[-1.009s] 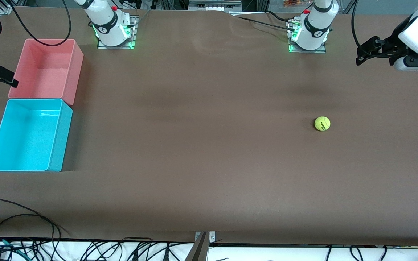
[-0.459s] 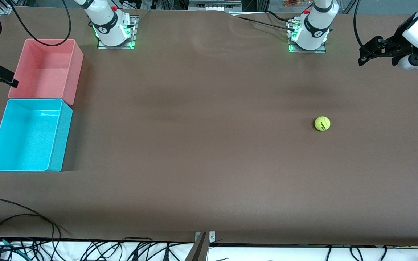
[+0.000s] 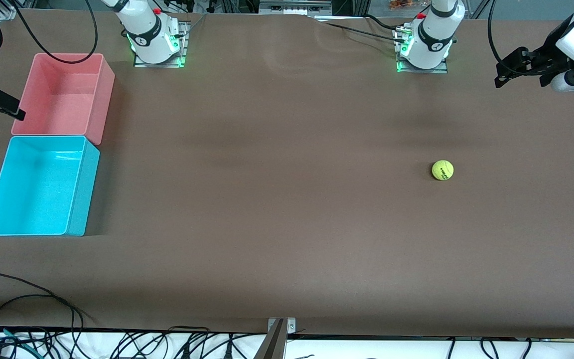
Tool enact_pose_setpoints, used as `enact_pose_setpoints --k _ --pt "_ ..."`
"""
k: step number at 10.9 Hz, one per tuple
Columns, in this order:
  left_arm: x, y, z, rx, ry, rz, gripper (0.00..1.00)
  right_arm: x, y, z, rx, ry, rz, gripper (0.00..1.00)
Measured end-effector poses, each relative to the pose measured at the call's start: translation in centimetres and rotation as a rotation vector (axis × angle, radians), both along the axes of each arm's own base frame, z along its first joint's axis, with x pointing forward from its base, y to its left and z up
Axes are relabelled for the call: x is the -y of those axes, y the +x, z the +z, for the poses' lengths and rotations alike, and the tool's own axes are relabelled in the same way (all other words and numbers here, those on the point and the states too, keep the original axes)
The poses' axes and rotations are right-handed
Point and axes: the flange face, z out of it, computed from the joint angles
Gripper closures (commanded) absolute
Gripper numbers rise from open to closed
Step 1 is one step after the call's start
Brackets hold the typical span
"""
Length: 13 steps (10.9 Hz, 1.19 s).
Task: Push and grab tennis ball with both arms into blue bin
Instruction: 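Move the left gripper out and down toward the tennis ball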
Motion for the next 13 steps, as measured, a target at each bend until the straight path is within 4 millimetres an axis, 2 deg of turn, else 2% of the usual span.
enact_pose_setpoints --k 6,10,13 --pt "-0.1 0.5 -4.8 -0.045 0.003 0.004 0.00 -0.1 -0.1 -0.1 -0.014 0.002 0.001 0.00" --pt "-0.1 0.9 -6.1 -0.030 0.002 0.004 0.00 -0.8 -0.6 -0.4 -0.055 0.006 0.013 0.00" --pt "-0.6 1.3 -6.5 -0.007 0.000 0.015 0.00 -0.8 -0.9 0.1 -0.054 0.007 0.013 0.00"
